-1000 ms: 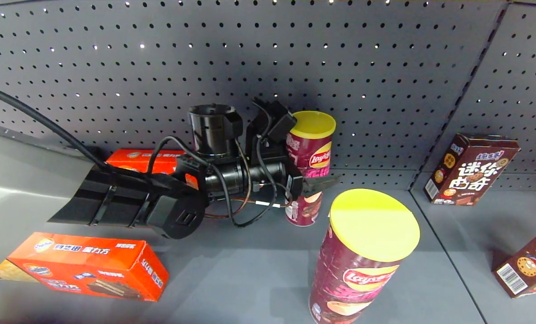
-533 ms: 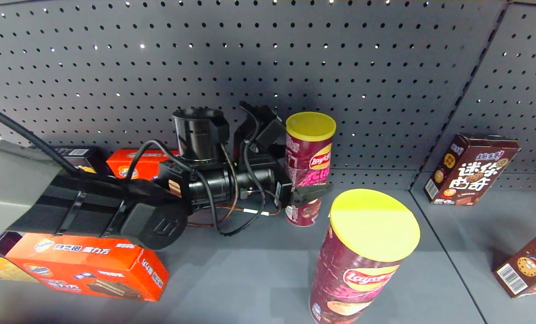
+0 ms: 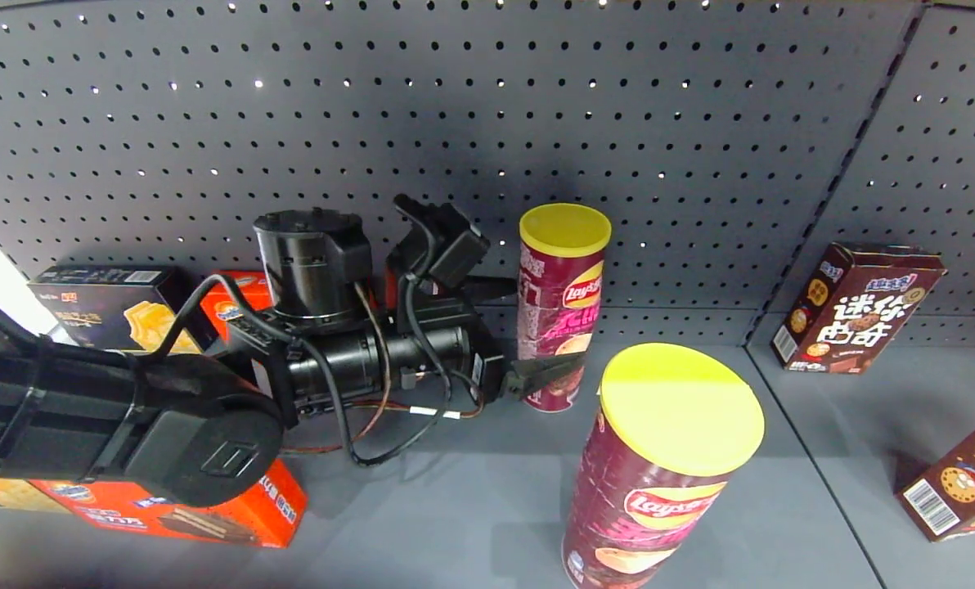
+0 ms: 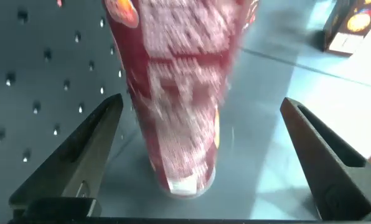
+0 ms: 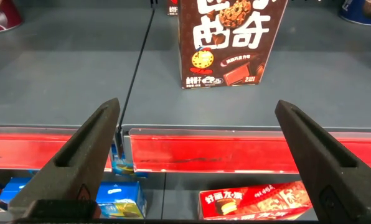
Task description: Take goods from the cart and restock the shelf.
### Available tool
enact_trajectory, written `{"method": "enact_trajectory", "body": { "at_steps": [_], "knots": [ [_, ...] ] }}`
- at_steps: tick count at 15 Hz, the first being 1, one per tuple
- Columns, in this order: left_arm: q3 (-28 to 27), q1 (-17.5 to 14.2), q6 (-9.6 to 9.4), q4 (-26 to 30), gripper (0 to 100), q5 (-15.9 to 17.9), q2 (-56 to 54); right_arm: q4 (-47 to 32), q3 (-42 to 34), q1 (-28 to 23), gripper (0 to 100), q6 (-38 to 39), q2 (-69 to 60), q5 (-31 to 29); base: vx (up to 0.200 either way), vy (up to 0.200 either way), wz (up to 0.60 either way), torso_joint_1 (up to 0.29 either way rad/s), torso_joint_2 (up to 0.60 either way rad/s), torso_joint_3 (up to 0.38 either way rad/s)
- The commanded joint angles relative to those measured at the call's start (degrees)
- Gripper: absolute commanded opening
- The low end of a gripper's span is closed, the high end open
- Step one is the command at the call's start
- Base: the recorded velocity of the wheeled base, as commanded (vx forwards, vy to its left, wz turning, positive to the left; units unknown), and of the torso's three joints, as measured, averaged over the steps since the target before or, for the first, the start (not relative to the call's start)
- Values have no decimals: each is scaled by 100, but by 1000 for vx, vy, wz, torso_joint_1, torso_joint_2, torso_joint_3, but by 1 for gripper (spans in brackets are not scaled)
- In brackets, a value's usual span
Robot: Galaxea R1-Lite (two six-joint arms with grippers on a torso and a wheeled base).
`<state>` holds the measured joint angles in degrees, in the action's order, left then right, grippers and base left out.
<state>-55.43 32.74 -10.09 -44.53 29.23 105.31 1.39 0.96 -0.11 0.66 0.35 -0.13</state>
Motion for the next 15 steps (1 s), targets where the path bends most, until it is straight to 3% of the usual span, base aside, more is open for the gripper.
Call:
{"method": "enact_trajectory", "body": {
  "at_steps": [1, 6, 8, 11, 15],
  "knots": [
    [243, 4, -1, -3, 100, -84, -222, 2, 0, 2, 100, -4, 9, 5, 0, 0, 0, 0, 0, 0],
    [314, 30, -1, 59, 100, -875, -231, 2, 0, 2, 100, -4, 9, 5, 0, 0, 0, 0, 0, 0],
    [419, 13, -10, 59, 100, -937, -239, 2, 0, 2, 100, 4, 9, 5, 0, 0, 0, 0, 0, 0],
    [454, -49, -335, 234, 100, -1078, -239, 2, 0, 2, 100, 4, 9, 5, 0, 0, 0, 0, 0, 0],
    [419, -84, -344, 322, 100, -1403, -239, 2, 0, 2, 100, 4, 9, 5, 0, 0, 0, 0, 0, 0]
  ]
}}
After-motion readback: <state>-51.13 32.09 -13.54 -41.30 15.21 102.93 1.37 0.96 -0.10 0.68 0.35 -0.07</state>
